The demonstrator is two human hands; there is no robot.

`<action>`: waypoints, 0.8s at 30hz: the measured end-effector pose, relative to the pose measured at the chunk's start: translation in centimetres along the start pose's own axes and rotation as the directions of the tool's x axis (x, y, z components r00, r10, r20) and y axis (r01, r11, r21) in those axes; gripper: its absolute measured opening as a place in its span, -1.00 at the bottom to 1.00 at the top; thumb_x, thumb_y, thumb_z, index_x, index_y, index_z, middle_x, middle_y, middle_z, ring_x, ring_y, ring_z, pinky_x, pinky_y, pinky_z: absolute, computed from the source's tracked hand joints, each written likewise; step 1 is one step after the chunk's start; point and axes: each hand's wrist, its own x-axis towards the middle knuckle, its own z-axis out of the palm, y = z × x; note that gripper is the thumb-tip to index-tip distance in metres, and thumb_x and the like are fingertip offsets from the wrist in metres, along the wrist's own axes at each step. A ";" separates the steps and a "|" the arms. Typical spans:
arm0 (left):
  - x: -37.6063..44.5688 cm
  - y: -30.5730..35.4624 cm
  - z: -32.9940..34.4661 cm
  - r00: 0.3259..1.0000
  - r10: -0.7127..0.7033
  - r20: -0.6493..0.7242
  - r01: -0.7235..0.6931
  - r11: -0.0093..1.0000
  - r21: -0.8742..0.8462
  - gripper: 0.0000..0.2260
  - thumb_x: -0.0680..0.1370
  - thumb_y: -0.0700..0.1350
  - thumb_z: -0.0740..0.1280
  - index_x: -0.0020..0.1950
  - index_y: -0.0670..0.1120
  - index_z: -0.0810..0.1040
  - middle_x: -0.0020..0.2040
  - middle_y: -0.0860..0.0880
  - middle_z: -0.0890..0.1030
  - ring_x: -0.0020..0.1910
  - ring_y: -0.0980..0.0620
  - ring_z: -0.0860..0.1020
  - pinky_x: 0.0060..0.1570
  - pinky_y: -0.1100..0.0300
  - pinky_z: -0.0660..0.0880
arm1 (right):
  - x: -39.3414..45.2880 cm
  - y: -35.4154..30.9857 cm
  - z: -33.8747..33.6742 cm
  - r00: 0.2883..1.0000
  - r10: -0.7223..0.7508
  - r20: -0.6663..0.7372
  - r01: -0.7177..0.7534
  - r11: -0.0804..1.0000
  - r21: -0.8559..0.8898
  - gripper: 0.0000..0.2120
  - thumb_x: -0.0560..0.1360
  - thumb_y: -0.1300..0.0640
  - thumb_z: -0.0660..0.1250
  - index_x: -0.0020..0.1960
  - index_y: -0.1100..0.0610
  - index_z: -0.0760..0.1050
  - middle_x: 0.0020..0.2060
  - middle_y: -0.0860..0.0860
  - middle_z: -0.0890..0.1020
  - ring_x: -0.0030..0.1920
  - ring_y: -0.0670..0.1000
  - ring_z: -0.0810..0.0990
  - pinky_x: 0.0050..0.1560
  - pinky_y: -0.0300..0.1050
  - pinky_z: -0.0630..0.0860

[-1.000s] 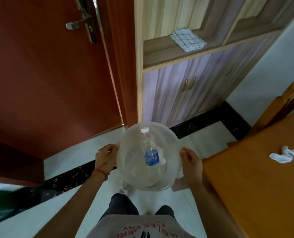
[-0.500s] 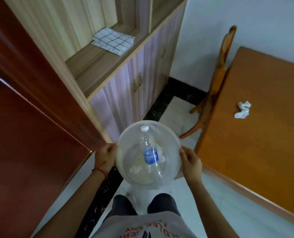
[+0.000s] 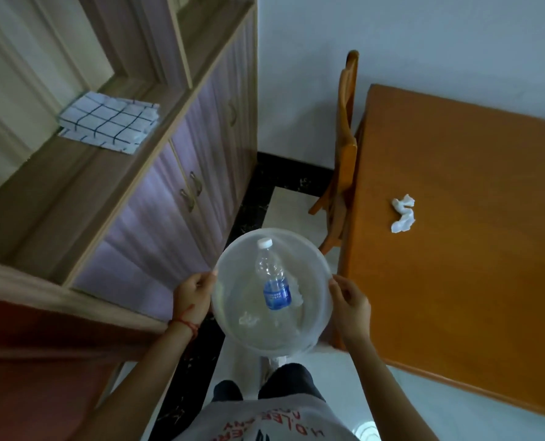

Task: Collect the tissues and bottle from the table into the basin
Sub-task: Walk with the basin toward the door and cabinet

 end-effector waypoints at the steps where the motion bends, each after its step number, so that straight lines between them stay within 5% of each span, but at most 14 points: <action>1: 1.0 0.6 0.5 1.000 0.005 0.007 -0.005 1.000 0.004 -0.68 0.50 -0.07 0.29 -0.46 -0.06 0.40 -0.48 -0.03 0.42 -0.39 0.01 0.37 -0.28 0.12 0.35 | 1.1 -0.1 0.1 1.000 0.005 -0.001 -0.005 1.000 0.008 -0.86 0.53 0.11 0.24 0.03 0.05 0.55 -0.19 -0.15 0.60 -0.14 -0.11 0.60 -0.19 -0.30 0.50; 9: 7.8 3.8 3.8 0.999 0.014 0.035 -0.014 1.000 0.017 -0.73 0.49 -0.03 0.29 -0.39 -0.11 0.49 -0.45 -0.06 0.48 -0.32 -0.04 0.46 -0.20 0.02 0.49 | 7.9 -1.6 0.2 1.000 0.011 -0.005 -0.011 1.000 0.013 -0.87 0.53 0.14 0.24 0.04 0.06 0.53 -0.21 -0.14 0.61 -0.24 -0.20 0.61 -0.29 -0.42 0.54; 19: 14.8 7.1 6.4 0.981 0.075 0.178 -0.094 0.990 0.105 -0.69 0.51 -0.10 0.26 -0.45 -0.01 0.39 -0.48 0.01 0.41 -0.42 0.12 0.35 -0.39 0.22 0.31 | 12.5 -2.6 2.5 0.979 0.122 -0.161 -0.124 0.992 -0.003 -0.83 0.53 0.13 0.24 0.04 0.14 0.57 -0.25 -0.07 0.64 -0.31 -0.16 0.59 -0.34 -0.32 0.53; 24: 18.0 7.7 7.6 0.965 0.076 0.250 -0.113 0.984 0.138 -0.74 0.52 -0.06 0.25 -0.38 -0.01 0.44 -0.42 -0.02 0.48 -0.32 -0.02 0.45 -0.29 0.17 0.34 | 14.0 -3.1 3.0 0.965 0.155 -0.212 -0.161 0.987 -0.010 -0.82 0.53 0.13 0.24 0.05 0.15 0.56 -0.24 -0.07 0.63 -0.33 -0.26 0.57 -0.35 -0.42 0.51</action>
